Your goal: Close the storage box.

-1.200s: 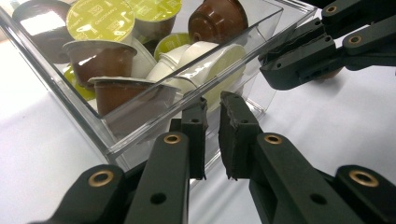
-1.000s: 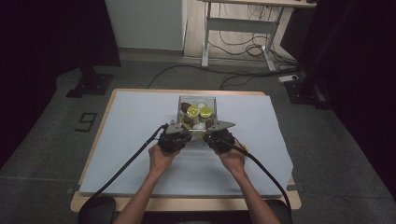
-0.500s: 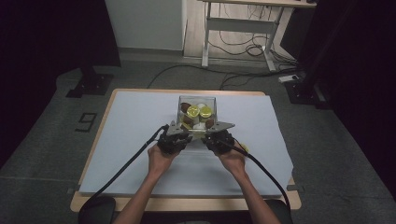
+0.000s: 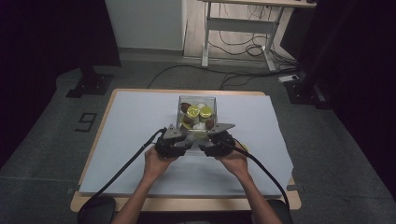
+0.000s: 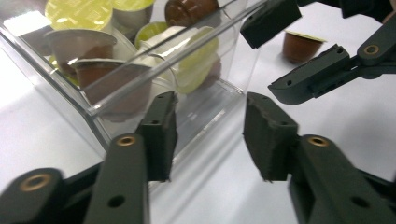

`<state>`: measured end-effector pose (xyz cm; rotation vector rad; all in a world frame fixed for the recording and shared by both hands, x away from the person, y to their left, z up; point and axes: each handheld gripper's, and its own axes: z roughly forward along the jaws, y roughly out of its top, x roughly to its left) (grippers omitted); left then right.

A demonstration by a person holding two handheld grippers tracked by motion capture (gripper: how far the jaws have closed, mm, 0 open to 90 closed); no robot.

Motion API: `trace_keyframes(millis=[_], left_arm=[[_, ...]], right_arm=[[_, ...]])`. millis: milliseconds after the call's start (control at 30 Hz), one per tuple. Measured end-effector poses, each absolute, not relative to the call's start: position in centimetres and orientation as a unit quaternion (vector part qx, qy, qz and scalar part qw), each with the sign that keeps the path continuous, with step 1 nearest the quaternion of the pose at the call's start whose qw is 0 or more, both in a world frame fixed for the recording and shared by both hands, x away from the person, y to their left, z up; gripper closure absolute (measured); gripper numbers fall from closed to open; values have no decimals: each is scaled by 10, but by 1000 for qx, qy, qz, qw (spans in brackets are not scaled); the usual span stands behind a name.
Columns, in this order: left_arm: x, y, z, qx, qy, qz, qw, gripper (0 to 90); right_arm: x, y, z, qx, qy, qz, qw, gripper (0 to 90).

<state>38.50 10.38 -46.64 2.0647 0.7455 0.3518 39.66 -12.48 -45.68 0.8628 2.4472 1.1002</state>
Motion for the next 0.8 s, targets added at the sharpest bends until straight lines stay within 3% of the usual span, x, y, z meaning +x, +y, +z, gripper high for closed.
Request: trace_keyframes(millis=[433,800], left_arm=[[373,109,-464,846,288,123,431,242],[363,115,-463,849,294,128,421,145]], right_arm=[[386,-131,-451,288,866,378,157,299],[378,-145,-449,287,870,371,152,268]])
